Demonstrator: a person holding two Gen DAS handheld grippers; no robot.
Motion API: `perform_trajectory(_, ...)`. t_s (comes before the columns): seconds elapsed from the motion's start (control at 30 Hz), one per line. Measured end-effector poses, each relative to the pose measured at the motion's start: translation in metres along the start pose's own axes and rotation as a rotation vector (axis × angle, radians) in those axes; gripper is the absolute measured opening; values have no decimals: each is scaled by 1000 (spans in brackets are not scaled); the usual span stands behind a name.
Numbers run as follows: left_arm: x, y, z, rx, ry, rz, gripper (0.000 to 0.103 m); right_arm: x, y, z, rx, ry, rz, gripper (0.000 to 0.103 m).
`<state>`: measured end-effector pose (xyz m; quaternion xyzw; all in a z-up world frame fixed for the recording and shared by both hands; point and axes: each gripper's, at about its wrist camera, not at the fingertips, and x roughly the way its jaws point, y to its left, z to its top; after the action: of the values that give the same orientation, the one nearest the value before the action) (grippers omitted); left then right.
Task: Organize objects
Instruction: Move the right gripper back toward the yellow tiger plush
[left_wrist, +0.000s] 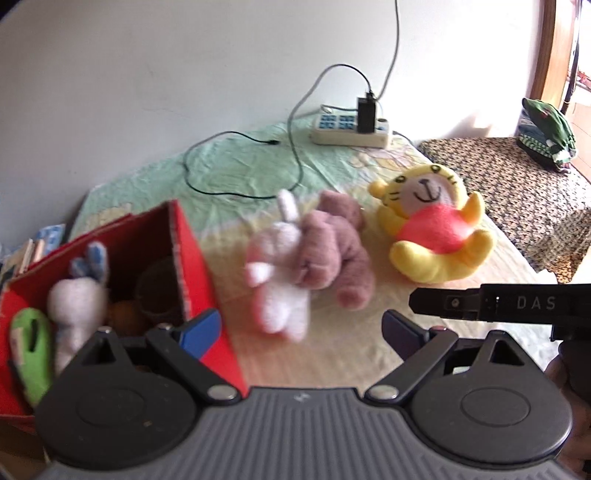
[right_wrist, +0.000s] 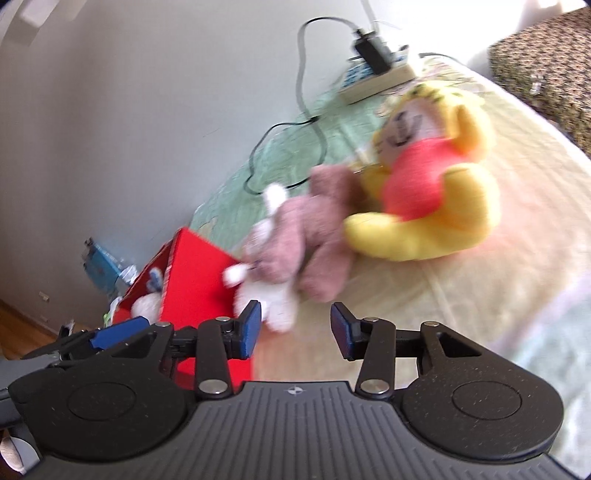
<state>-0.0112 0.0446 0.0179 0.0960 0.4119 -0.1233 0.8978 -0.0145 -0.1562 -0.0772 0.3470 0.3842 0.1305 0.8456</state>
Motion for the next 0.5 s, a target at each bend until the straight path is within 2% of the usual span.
perform_trajectory(0.23,25,-30,15,-2,38,-78,94,-13,-46,14,84,-3,-59,46)
perform_trajectory(0.5,53,-67,31,6,76,-174,95,-26,-80,30,142,-14,-100,47)
